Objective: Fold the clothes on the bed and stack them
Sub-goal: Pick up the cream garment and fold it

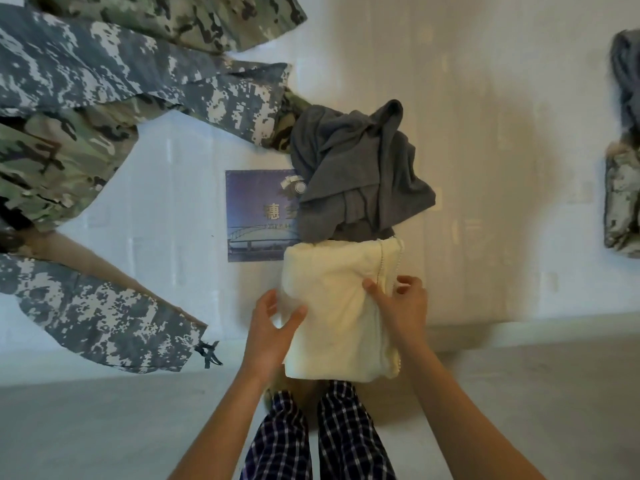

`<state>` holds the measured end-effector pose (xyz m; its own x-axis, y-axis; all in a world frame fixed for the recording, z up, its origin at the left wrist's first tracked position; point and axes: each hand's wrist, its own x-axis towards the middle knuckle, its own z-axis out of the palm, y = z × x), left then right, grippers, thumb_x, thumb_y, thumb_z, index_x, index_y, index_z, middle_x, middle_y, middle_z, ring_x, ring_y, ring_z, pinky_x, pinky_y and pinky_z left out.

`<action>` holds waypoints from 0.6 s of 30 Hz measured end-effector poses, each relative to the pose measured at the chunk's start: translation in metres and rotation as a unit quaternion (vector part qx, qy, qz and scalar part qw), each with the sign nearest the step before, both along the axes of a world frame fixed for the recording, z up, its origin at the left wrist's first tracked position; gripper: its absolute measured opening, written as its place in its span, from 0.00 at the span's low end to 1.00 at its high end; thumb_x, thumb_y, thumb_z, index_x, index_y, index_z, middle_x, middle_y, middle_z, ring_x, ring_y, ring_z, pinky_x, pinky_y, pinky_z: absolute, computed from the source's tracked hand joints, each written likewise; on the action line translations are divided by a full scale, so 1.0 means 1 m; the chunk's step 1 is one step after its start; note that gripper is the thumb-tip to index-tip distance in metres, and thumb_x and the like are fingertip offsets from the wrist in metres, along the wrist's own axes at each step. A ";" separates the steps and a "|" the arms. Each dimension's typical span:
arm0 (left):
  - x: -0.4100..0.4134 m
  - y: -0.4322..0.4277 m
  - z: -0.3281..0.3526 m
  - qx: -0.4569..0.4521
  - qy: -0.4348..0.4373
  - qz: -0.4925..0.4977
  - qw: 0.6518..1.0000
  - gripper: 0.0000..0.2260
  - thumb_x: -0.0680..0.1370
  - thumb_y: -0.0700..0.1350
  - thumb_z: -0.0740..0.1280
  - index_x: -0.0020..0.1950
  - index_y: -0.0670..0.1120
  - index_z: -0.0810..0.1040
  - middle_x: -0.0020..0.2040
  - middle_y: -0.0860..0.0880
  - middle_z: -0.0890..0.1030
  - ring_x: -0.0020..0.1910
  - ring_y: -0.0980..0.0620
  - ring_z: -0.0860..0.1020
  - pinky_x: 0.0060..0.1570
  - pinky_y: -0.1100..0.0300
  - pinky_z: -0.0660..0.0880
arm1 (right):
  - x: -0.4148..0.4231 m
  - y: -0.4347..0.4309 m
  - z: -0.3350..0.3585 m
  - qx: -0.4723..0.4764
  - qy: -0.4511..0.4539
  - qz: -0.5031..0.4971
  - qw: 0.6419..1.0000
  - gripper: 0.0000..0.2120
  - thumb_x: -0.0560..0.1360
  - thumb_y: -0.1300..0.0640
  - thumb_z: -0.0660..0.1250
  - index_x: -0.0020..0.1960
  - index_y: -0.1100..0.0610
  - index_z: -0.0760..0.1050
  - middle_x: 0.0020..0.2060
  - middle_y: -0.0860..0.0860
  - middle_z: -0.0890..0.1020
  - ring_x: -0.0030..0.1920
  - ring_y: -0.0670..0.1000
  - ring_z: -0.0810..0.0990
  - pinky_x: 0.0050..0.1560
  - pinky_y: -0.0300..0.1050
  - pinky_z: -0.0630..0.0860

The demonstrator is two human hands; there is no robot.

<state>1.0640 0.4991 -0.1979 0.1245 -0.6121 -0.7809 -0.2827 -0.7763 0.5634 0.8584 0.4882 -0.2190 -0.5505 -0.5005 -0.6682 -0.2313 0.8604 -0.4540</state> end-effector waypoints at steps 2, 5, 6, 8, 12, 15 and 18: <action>-0.001 -0.012 -0.014 0.006 0.063 0.007 0.998 0.34 0.67 0.59 0.72 0.70 0.51 0.67 0.63 0.56 0.74 0.58 0.58 0.74 0.48 0.71 0.71 | -0.002 0.004 -0.008 0.010 -0.045 -0.016 0.999 0.44 0.60 0.35 0.75 0.68 0.54 0.63 0.60 0.51 0.71 0.58 0.53 0.73 0.60 0.54 0.74; -0.001 -0.030 -0.030 0.024 0.080 -0.002 0.997 0.36 0.65 0.60 0.74 0.70 0.52 0.67 0.61 0.54 0.76 0.58 0.54 0.76 0.52 0.61 0.75 | -0.004 0.007 -0.013 -0.003 -0.127 -0.017 0.992 0.47 0.60 0.35 0.74 0.70 0.52 0.60 0.63 0.51 0.70 0.59 0.52 0.73 0.60 0.50 0.73; -0.001 -0.035 -0.033 0.038 0.072 -0.014 0.997 0.36 0.65 0.60 0.74 0.70 0.51 0.67 0.61 0.53 0.76 0.58 0.53 0.76 0.53 0.58 0.75 | -0.005 0.006 -0.013 -0.004 -0.166 -0.009 0.986 0.47 0.59 0.35 0.74 0.70 0.52 0.58 0.64 0.50 0.71 0.59 0.51 0.73 0.59 0.49 0.73; 0.001 -0.040 -0.031 0.073 0.059 -0.031 0.995 0.35 0.64 0.61 0.74 0.67 0.50 0.71 0.57 0.53 0.79 0.55 0.52 0.78 0.51 0.58 0.75 | -0.010 0.004 -0.011 0.014 -0.232 0.043 0.972 0.49 0.59 0.37 0.75 0.71 0.51 0.57 0.64 0.48 0.72 0.60 0.51 0.74 0.60 0.50 0.73; -0.004 -0.032 0.000 0.099 0.093 0.022 0.991 0.32 0.57 0.60 0.80 0.56 0.47 0.80 0.47 0.50 0.85 0.47 0.49 0.83 0.45 0.57 0.78 | -0.033 0.021 0.007 0.025 -0.319 0.138 0.937 0.40 0.58 0.41 0.79 0.66 0.45 0.67 0.58 0.43 0.78 0.56 0.44 0.79 0.54 0.44 0.78; -0.031 -0.017 0.033 0.106 0.142 0.057 0.982 0.34 0.54 0.60 0.79 0.56 0.47 0.81 0.47 0.47 0.85 0.46 0.47 0.84 0.40 0.56 0.80 | -0.064 0.037 0.031 -0.006 -0.323 0.090 0.942 0.32 0.56 0.42 0.80 0.57 0.40 0.72 0.51 0.40 0.82 0.49 0.40 0.82 0.41 0.33 0.78; -0.083 -0.029 0.050 0.096 0.130 0.044 0.986 0.38 0.53 0.62 0.78 0.59 0.49 0.76 0.52 0.47 0.83 0.49 0.46 0.81 0.45 0.52 0.79 | -0.111 0.030 0.059 -0.038 -0.273 0.059 0.960 0.30 0.52 0.39 0.79 0.52 0.37 0.74 0.47 0.35 0.83 0.46 0.38 0.82 0.39 0.34 0.78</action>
<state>0.9809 0.4702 -0.1477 -0.0489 -0.4456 -0.8939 -0.0757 -0.8907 0.4482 0.7474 0.5179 -0.1596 -0.0663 -0.5972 -0.7994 -0.0349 0.8020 -0.5963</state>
